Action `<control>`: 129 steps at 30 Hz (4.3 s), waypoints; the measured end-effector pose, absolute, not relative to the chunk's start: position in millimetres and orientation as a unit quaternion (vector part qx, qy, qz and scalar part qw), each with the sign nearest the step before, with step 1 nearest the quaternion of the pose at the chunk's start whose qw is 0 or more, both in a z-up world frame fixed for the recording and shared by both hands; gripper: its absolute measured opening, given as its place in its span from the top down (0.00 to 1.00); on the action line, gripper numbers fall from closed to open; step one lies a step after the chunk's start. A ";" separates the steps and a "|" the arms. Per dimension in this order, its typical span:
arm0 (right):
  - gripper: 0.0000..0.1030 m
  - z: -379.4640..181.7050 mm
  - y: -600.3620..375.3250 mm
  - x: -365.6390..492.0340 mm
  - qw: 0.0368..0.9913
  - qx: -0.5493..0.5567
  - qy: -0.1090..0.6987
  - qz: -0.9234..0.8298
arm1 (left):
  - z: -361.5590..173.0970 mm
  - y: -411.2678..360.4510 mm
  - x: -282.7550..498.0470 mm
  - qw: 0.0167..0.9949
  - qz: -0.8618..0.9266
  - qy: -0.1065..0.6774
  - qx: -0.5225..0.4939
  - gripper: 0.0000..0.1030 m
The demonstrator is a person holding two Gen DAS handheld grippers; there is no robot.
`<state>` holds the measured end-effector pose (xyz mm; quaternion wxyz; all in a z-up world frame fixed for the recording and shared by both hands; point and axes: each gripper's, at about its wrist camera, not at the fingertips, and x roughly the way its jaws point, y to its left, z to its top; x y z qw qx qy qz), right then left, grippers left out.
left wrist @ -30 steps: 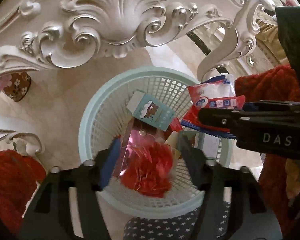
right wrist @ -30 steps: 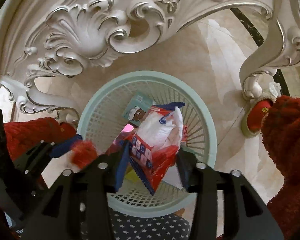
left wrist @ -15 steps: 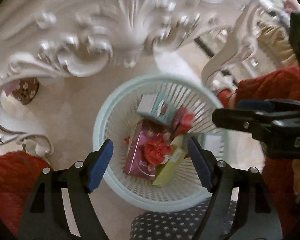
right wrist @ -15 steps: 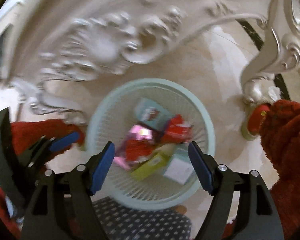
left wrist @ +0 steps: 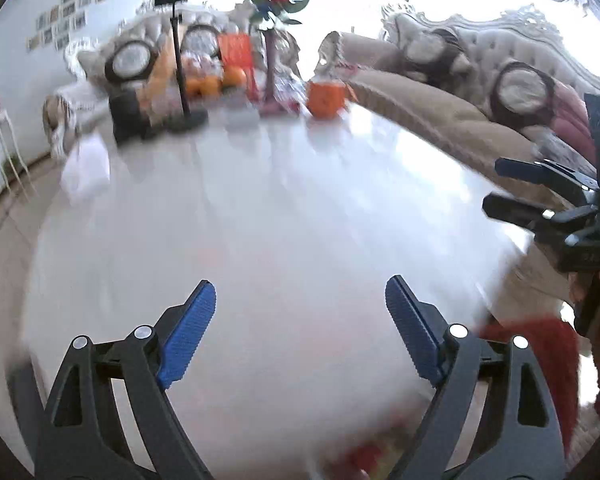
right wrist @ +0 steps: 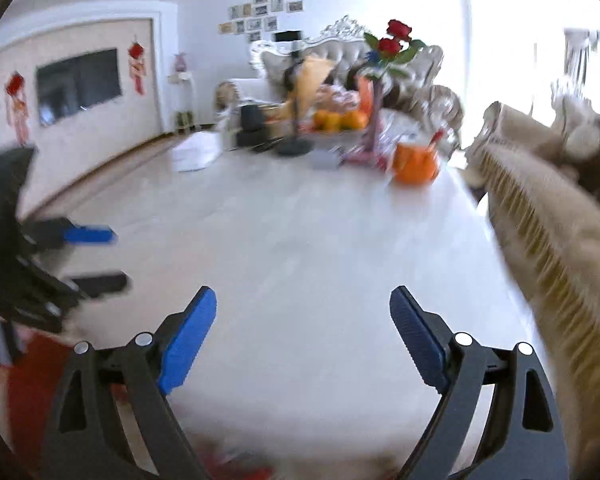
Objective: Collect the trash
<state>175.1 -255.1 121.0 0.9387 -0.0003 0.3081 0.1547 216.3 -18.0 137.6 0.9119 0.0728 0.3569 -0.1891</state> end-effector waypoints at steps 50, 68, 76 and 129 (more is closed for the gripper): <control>0.63 24.0 -208.8 654.6 0.809 -0.068 0.548 0.201 | 67.9 -64.3 687.4 0.865 -0.195 0.452 0.094 0.61; 0.76 77.1 -258.0 407.0 0.837 0.184 0.452 0.249 | 138.5 -21.0 467.1 0.890 -0.219 0.397 0.036 0.61; 0.76 107.3 -251.0 155.2 0.852 0.210 0.395 0.273 | 162.8 -10.7 191.6 0.897 -0.254 0.360 0.034 0.61; 0.08 -5.5 -203.1 -38.3 0.873 0.129 0.466 0.061 | -21.4 -20.9 21.6 0.884 -0.062 0.463 -0.029 0.13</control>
